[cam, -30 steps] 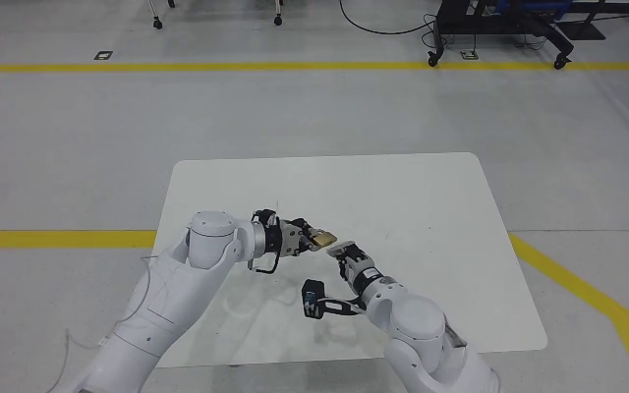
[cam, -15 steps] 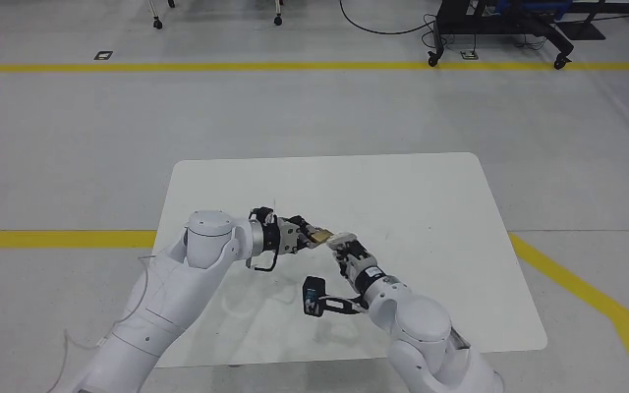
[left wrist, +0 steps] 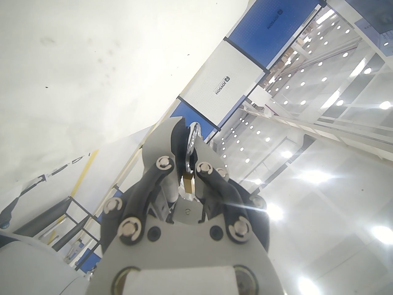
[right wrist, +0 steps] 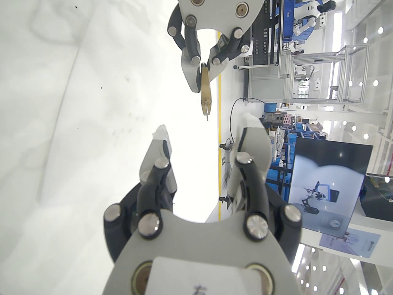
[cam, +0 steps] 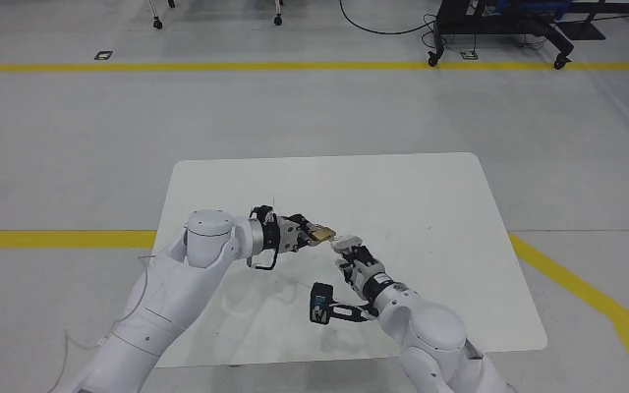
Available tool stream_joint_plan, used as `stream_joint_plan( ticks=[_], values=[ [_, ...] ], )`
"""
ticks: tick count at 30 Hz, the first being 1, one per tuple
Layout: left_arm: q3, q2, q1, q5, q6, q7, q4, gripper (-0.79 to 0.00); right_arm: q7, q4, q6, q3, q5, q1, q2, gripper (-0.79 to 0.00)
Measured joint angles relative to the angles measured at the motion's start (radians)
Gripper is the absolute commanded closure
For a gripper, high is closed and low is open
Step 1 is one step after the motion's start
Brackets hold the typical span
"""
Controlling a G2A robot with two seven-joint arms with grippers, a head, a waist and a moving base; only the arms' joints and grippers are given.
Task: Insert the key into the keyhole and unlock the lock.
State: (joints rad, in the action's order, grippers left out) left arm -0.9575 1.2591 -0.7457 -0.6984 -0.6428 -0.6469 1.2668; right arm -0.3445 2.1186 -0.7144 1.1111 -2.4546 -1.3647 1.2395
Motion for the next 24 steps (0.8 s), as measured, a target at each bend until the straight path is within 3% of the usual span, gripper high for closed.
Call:
stream_joint_plan(
  ticks=[2,6,7,8,9,10,11,12,17,24],
  values=[
    [-0.005,0.002,0.001,-0.012,0.050,-0.023,-0.002,0.000,0.004,-0.006,0.014,0.005,0.030,0.005,0.003,0.000],
    [-0.008,0.011,0.025,0.008,0.320,-0.111,-0.077,0.000,-0.002,0.010,0.071,0.042,0.124,-0.004,0.009,0.000],
    [-0.007,0.014,0.032,0.017,0.395,-0.130,-0.099,0.000,-0.003,0.018,0.089,0.053,0.148,-0.011,0.010,-0.068],
    [-0.004,0.017,0.039,0.036,0.476,-0.144,-0.120,0.000,-0.005,0.025,0.110,0.065,0.173,-0.019,0.011,-0.314],
    [0.002,0.022,0.045,0.062,0.583,-0.161,-0.148,0.000,-0.007,0.036,0.141,0.083,0.210,-0.032,0.013,-0.425],
    [0.007,0.026,0.046,0.070,0.652,-0.178,-0.169,0.000,-0.005,0.044,0.164,0.096,0.244,-0.043,0.014,-0.443],
    [0.012,0.030,0.048,0.062,0.709,-0.198,-0.191,0.000,0.002,0.053,0.182,0.109,0.278,-0.054,0.015,-0.693],
    [0.017,0.036,0.052,0.045,0.774,-0.223,-0.219,0.000,0.017,0.070,0.190,0.122,0.318,-0.068,0.015,-0.785],
    [0.030,0.041,0.070,0.158,1.004,-0.235,-0.313,0.000,0.044,0.095,0.174,0.129,0.350,-0.081,0.013,-0.785],
    [0.027,0.041,0.066,0.145,0.989,-0.229,-0.306,0.000,0.049,0.093,0.181,0.129,0.355,-0.084,0.014,-0.785]
  ],
)
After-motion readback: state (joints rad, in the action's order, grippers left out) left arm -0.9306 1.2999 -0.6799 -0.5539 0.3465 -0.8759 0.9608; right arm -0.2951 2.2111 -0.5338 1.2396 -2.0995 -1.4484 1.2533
